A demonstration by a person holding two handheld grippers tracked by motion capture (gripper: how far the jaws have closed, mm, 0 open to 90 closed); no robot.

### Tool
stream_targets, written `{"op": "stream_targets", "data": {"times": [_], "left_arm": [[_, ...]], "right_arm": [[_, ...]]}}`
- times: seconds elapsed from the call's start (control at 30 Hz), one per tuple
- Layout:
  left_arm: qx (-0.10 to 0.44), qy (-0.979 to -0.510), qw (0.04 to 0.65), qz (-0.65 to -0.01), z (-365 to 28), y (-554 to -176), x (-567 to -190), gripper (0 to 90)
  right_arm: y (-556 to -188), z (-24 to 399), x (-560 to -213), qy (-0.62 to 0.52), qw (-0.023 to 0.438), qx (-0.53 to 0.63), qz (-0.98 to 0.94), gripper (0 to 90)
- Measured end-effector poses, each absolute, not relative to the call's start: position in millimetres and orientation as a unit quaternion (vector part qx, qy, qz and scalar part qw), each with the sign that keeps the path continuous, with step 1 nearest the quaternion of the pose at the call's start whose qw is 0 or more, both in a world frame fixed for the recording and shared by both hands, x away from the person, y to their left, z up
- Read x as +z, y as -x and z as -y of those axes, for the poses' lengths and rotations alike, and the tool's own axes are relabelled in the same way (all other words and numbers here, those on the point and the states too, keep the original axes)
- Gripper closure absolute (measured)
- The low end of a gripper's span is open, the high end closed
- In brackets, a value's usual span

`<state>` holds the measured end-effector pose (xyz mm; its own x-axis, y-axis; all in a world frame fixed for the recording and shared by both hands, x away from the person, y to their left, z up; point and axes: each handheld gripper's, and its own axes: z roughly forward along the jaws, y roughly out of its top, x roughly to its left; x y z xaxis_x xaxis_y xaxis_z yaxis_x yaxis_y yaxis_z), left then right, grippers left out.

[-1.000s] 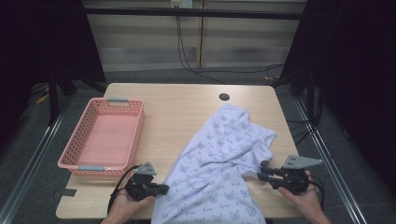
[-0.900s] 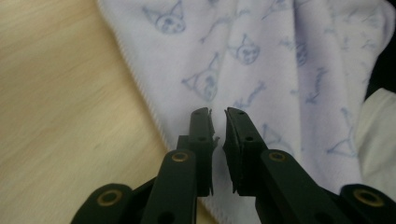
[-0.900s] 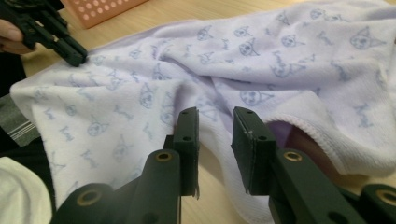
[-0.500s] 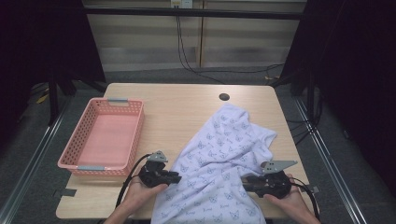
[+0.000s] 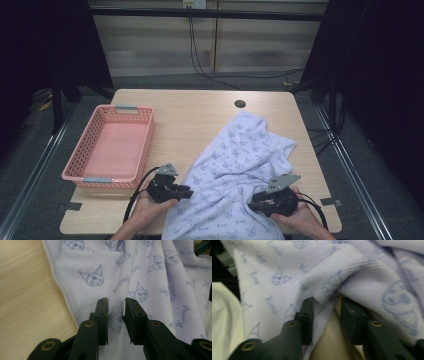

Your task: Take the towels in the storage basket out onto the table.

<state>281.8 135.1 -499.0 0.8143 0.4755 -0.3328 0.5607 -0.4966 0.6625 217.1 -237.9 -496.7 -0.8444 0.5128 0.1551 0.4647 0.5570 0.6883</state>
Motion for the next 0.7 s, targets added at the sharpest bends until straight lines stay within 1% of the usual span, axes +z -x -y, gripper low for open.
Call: {"op": "stream_targets", "data": {"times": [0.07,0.2,0.33,0.4,0.47,0.53,0.57,0.63,0.67,0.7], "left_arm": [[-0.051,-0.865,0.400,-0.298,-135,-281,-499,72.4],[-0.051,-0.866,0.396,-0.301,-142,-275,-499,75.8],[-0.052,-0.873,0.383,-0.298,-149,-267,-496,79.8],[-0.052,-0.882,0.372,-0.286,-149,-259,-494,82.2],[-0.066,-0.888,0.359,-0.280,-151,-251,-492,83.6],[-0.078,-0.891,0.355,-0.271,-154,-244,-491,83.7],[-0.084,-0.890,0.353,-0.274,-156,-241,-491,84.7],[-0.084,-0.888,0.359,-0.276,-159,-237,-492,84.6],[-0.083,-0.887,0.363,-0.274,-160,-237,-492,82.7],[-0.086,-0.880,0.379,-0.274,-159,-239,-492,78.0]], "right_arm": [[-214,238,-496,-0.279,0.024,0.379,-0.882,86.5],[-208,256,-489,-0.297,0.025,0.383,-0.874,88.2],[-195,293,-475,-0.329,0.046,0.401,-0.854,88.6],[-185,311,-468,-0.344,0.052,0.408,-0.844,88.7],[-176,323,-462,-0.342,0.049,0.412,-0.843,88.7],[-168,326,-460,-0.345,0.053,0.408,-0.844,88.7],[-166,325,-461,-0.342,0.045,0.403,-0.848,88.7],[-160,320,-461,-0.324,0.043,0.389,-0.861,87.7],[-157,319,-460,-0.321,0.040,0.391,-0.862,82.2],[-157,319,-459,-0.323,0.045,0.397,-0.858,76.3]]}}
